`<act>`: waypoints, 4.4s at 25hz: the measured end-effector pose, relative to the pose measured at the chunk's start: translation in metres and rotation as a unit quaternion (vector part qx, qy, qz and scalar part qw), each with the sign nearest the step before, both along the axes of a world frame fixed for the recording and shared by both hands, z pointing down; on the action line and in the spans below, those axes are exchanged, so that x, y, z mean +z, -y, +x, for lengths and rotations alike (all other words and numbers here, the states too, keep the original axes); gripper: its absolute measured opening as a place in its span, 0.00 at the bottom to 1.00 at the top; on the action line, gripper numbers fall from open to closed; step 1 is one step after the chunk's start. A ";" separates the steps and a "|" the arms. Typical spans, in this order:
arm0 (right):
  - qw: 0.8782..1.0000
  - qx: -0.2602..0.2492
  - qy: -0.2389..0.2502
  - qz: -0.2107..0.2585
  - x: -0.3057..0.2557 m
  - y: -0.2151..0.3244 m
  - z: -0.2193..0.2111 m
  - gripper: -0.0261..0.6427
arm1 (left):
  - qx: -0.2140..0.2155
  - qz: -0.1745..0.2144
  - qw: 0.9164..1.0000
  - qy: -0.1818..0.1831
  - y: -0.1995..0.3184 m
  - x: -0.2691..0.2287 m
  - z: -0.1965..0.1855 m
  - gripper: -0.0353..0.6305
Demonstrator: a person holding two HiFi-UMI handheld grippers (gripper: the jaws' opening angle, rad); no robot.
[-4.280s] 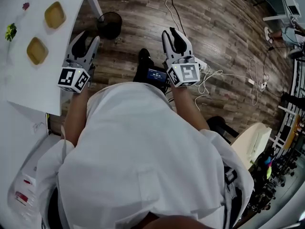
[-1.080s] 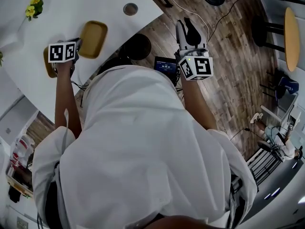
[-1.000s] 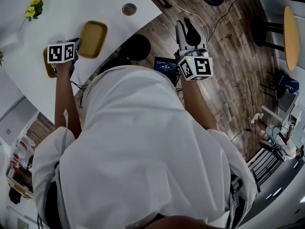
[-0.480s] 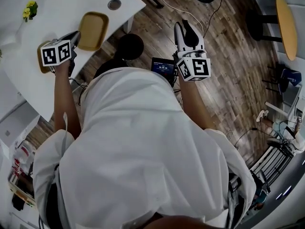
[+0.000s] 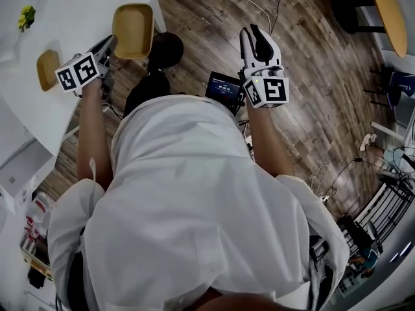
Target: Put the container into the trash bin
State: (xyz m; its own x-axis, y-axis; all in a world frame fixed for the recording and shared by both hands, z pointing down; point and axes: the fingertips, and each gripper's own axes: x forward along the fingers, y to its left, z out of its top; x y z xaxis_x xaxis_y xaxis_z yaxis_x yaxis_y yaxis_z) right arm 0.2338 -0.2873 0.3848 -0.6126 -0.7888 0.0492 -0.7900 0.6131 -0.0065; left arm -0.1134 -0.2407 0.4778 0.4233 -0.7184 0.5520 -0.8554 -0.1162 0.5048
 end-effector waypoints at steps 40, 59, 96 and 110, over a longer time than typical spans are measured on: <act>0.979 -0.132 -0.090 -0.129 0.428 -0.014 -0.076 0.19 | -0.067 -0.150 0.986 -0.041 -0.033 0.513 0.023 0.09; 0.977 -0.134 -0.073 -0.146 0.477 -0.036 -0.096 0.19 | -0.124 -0.169 0.977 -0.043 -0.007 0.603 0.029 0.15; 0.961 -0.248 0.108 0.057 -0.113 -0.167 -0.123 0.18 | -0.016 0.372 0.917 0.146 -0.231 -0.196 0.065 0.26; 0.960 -0.251 0.115 0.053 -0.121 -0.155 -0.146 0.18 | -0.100 0.360 0.911 0.175 -0.265 -0.204 -0.021 0.27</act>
